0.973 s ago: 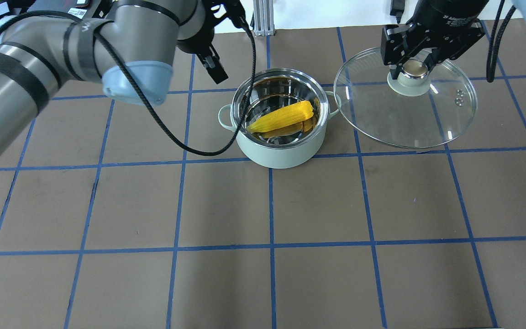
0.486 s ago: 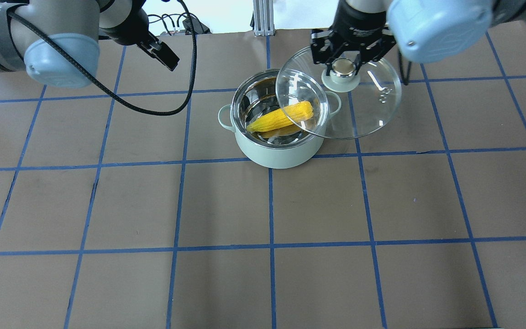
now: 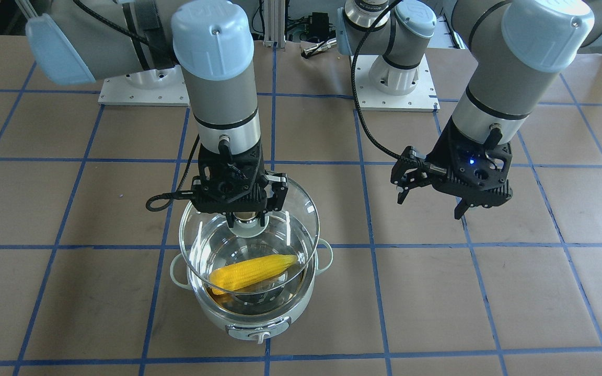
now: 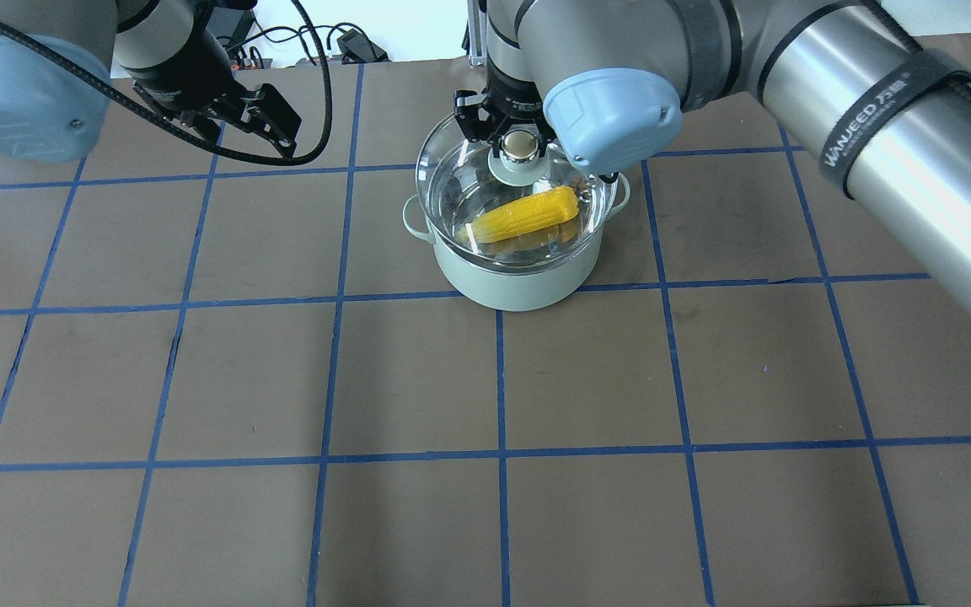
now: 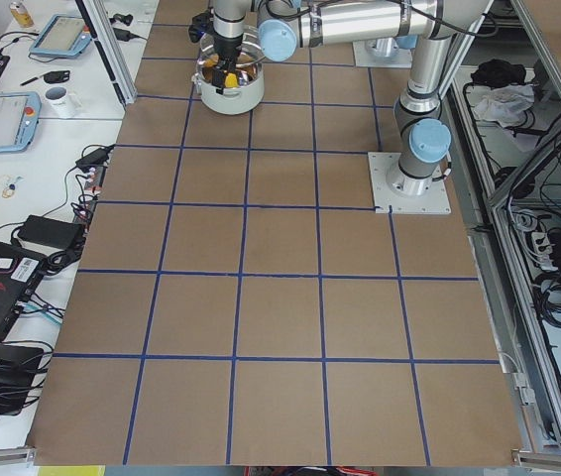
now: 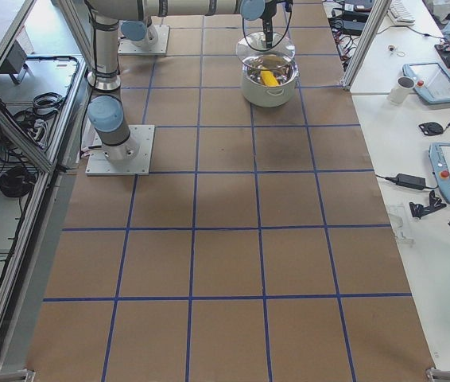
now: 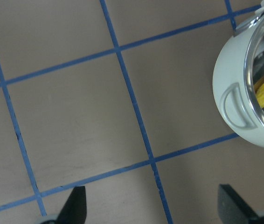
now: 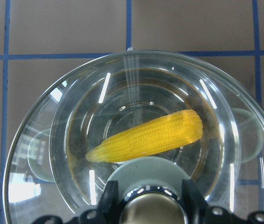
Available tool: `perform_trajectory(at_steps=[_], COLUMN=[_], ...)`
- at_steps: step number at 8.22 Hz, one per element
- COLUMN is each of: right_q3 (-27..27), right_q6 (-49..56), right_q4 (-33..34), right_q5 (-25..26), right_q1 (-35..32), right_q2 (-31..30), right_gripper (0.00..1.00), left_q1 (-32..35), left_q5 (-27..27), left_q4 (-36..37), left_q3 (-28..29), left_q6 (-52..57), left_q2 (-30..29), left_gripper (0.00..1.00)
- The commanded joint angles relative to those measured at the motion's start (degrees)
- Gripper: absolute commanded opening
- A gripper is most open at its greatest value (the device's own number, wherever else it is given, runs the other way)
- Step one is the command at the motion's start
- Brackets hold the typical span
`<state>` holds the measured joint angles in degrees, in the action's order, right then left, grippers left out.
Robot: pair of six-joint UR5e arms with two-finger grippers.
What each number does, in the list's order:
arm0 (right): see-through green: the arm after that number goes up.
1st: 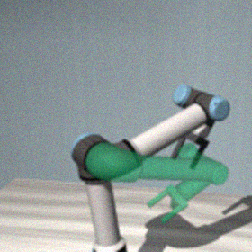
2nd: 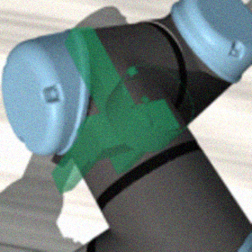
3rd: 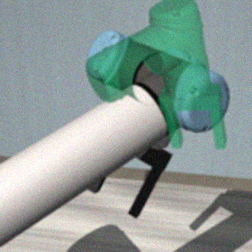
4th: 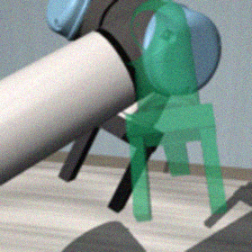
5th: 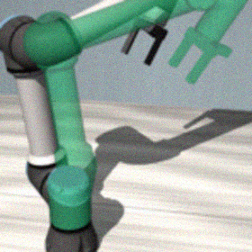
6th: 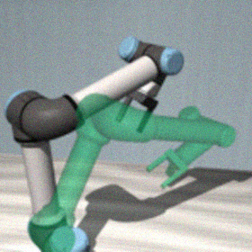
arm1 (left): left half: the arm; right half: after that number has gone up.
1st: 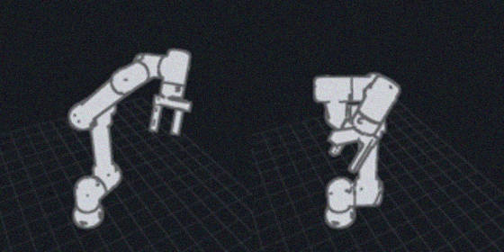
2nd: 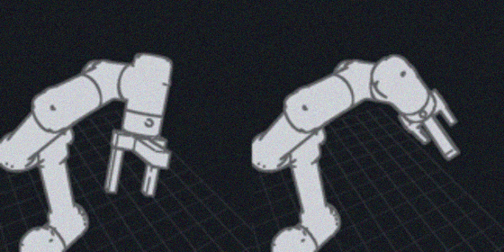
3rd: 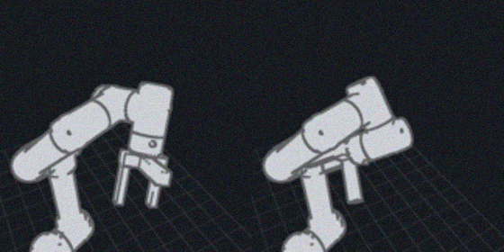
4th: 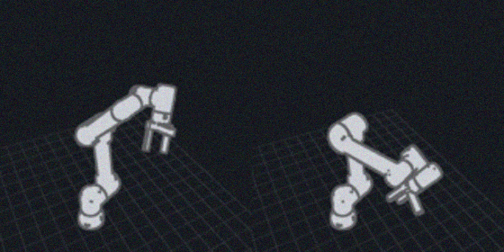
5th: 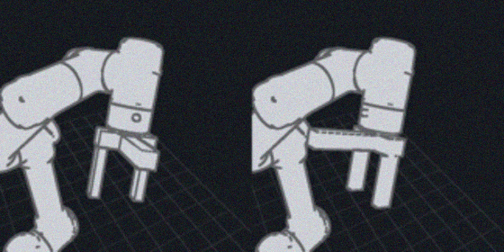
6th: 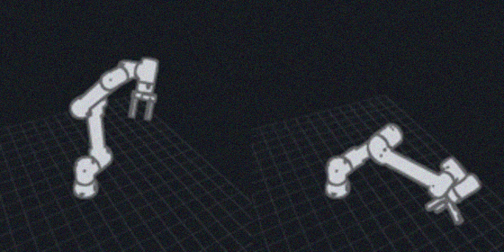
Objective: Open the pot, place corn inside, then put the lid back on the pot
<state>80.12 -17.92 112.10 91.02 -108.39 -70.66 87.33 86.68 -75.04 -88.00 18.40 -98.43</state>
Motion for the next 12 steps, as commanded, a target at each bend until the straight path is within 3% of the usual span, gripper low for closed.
perform_trajectory(at_steps=[1, 2, 5, 7, 12], right_q3=[-0.23, -0.23, 0.82, 0.83, 0.83], right_q6=[1.12, 1.91, 3.33, 3.24, 3.68], right_q4=[2.94, 4.17, 4.18, 4.27, 6.2], right_q5=[-0.23, -0.23, 0.29, -0.14, -0.23], right_q1=[-0.6, -0.42, 0.46, 0.81, 0.81], right_q2=[2.98, 3.94, 4.65, 5.09, 6.5], right_gripper=[0.25, 0.25, 0.25, 0.25, 0.24], left_q1=[-0.23, -0.23, 0.47, 0.65, 0.74], left_q5=[5.83, 9.53, 8.78, 0.19, 0.07], left_q4=[-9.06, -11.77, -11.71, -11.45, -9.34], left_q3=[-0.59, -0.59, -0.77, -2.08, -2.7], left_q6=[-3.28, -3.54, -10.71, -15.76, -16.46], left_q2=[2.97, 2.89, 2.63, 2.8, 1.75], left_gripper=[1.0, 1.0, 1.0, 1.0, 1.0])
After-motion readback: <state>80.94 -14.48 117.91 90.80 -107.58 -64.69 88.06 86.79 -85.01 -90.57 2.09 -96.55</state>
